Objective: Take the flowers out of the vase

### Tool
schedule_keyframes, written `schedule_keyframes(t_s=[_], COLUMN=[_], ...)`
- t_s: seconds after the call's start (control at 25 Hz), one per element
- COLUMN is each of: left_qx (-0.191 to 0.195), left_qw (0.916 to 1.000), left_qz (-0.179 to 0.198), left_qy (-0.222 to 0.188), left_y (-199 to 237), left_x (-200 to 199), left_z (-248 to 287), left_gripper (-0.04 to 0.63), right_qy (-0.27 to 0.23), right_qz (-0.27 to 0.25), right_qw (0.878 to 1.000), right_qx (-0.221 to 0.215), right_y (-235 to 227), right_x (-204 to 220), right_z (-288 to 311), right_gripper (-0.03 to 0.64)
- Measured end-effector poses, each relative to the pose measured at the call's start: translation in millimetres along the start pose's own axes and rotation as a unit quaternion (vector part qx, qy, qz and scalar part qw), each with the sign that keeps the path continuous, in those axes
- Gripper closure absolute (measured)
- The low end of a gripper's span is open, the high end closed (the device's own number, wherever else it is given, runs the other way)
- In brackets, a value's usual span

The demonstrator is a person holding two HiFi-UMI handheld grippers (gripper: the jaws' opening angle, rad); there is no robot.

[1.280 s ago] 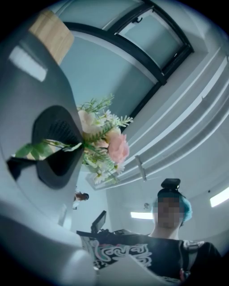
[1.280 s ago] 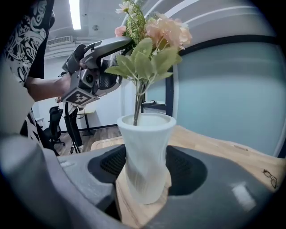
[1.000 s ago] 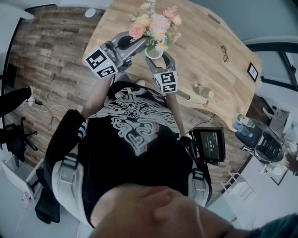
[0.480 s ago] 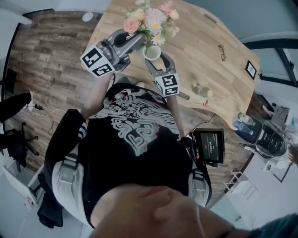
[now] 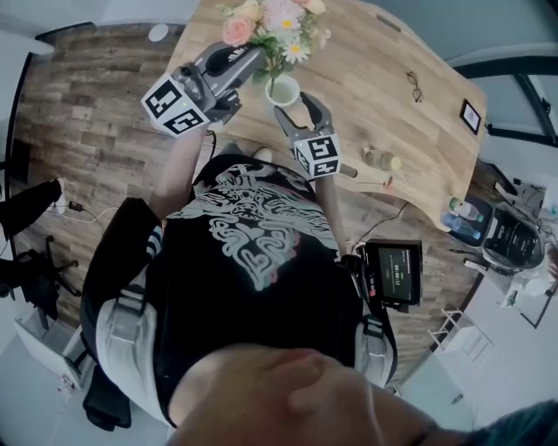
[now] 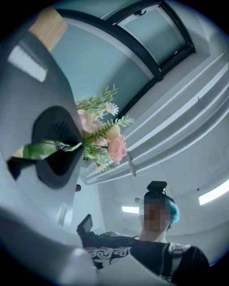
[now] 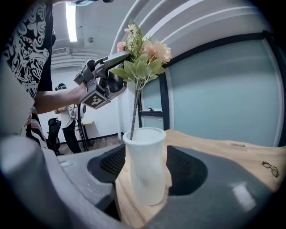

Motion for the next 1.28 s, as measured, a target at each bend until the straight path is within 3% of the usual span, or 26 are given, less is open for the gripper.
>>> schedule_keyframes(t_s=[0.36, 0.8, 1.2, 1.24, 1.28], left_qx=[0.005, -0.005, -0.021, -0.024, -0.028], left_qw=[0.9999, 0.9994, 0.9996, 0.9995, 0.9995], left_qz=[0.01, 0.011, 0.014, 0.012, 0.008], left_qy=[-0.009, -0.032, -0.016, -0.014, -0.013], left_y=[5, -1, 3, 5, 7], left_x=[-3, -35, -33, -31, -29], left_z=[6, -7, -14, -17, -19], left_gripper=[0.595, 0.595, 0.597, 0.597, 0.597], right_qy=[-0.018, -0.098, -0.167, -0.169, -0.171], right_qz=[-0.004, -0.005, -0.027, -0.03, -0.034], right_qw=[1.0, 0.995, 0.985, 0.984, 0.983], right_qx=[-0.006, 0.005, 0.045, 0.05, 0.057], right_y=[1, 10, -4, -5, -6], right_x=[1, -46, -89, -91, -92], right_z=[-1, -20, -34, -34, -34], right_gripper=[0.331, 0.333, 0.341, 0.366, 0.441])
Point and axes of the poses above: the fingertips, and each gripper's own axes: z forward along the fingers, y to its left, x out of its underside, the point moved 2 cm from there along -z, backward along the fingers, and after that the axes turned 5 degrees about -z, right-handed, at the moved point
